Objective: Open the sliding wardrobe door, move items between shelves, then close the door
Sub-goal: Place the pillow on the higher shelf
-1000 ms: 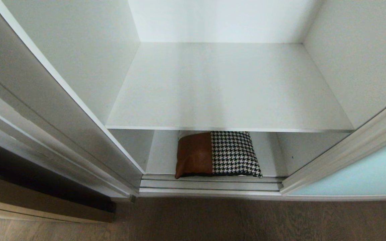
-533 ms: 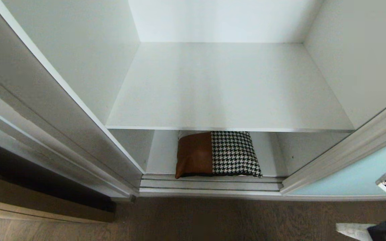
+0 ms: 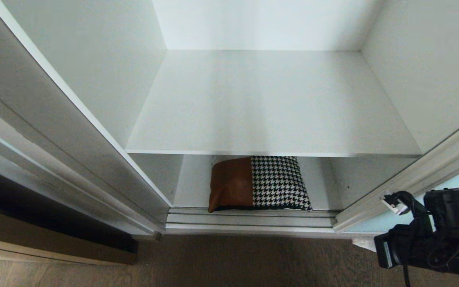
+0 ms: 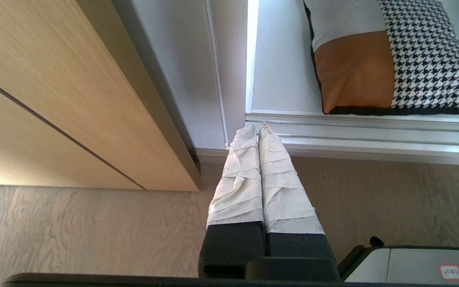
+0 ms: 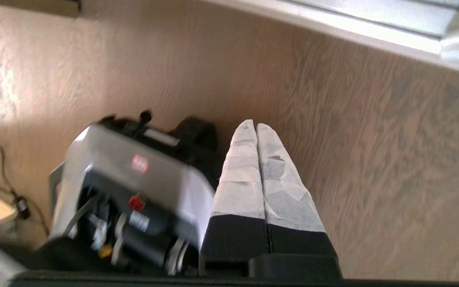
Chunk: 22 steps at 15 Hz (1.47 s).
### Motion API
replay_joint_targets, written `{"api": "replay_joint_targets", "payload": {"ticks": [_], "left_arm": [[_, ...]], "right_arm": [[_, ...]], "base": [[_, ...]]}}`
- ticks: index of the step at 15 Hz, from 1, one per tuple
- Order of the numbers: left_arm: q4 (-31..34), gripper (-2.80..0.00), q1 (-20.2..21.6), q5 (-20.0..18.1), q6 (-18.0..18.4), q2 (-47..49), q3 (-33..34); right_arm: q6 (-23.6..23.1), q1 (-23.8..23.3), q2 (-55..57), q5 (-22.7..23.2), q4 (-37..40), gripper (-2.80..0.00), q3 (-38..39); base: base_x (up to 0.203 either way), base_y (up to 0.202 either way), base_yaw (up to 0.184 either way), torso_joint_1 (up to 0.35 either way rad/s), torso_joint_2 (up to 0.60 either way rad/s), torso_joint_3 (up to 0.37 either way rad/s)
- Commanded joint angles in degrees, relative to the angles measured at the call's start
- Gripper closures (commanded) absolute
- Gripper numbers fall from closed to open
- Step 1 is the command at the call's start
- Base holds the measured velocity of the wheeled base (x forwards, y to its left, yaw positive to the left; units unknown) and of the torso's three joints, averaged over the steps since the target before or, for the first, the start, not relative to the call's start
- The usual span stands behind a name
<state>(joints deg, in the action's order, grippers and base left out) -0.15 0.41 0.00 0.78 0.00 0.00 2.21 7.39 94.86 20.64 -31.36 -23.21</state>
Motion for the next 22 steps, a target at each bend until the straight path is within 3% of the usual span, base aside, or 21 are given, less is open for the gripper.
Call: {"api": "replay_joint_targets", "payload": {"ticks": [1,4,10,19,22], "left_arm": [[-0.03,0.00,0.02,0.00,0.01,0.00,0.09],[-0.03,0.00,0.02,0.00,0.01,0.00,0.09],[-0.03,0.00,0.02,0.00,0.01,0.00,0.09],[-0.03,0.00,0.02,0.00,0.01,0.08,0.09],[-0.03,0.00,0.02,0.00,0.01,0.00,0.00]], "right_arm": [[0.24,0.06,10.54,0.11,-7.89,0.00,0.17],[0.54,-1.15,19.03,0.08,-17.26,0.00,-0.02],[0.30,-0.96,34.14,-1.30,-44.03,0.00,4.36],[-0.34,2.43,45.21,-9.21,-52.67,0.00,0.40],[0.11,2.54,46.76,-9.21,-52.37,0.00,-1.08]], "base": [[0.000,0.000,0.000,0.000,0.00,0.000],[0.000,0.000,0.000,0.000,0.00,0.000],[0.000,0.000,0.000,0.000,0.00,0.000],[0.000,0.000,0.000,0.000,0.00,0.000],[0.000,0.000,0.000,0.000,0.00,0.000]]}}
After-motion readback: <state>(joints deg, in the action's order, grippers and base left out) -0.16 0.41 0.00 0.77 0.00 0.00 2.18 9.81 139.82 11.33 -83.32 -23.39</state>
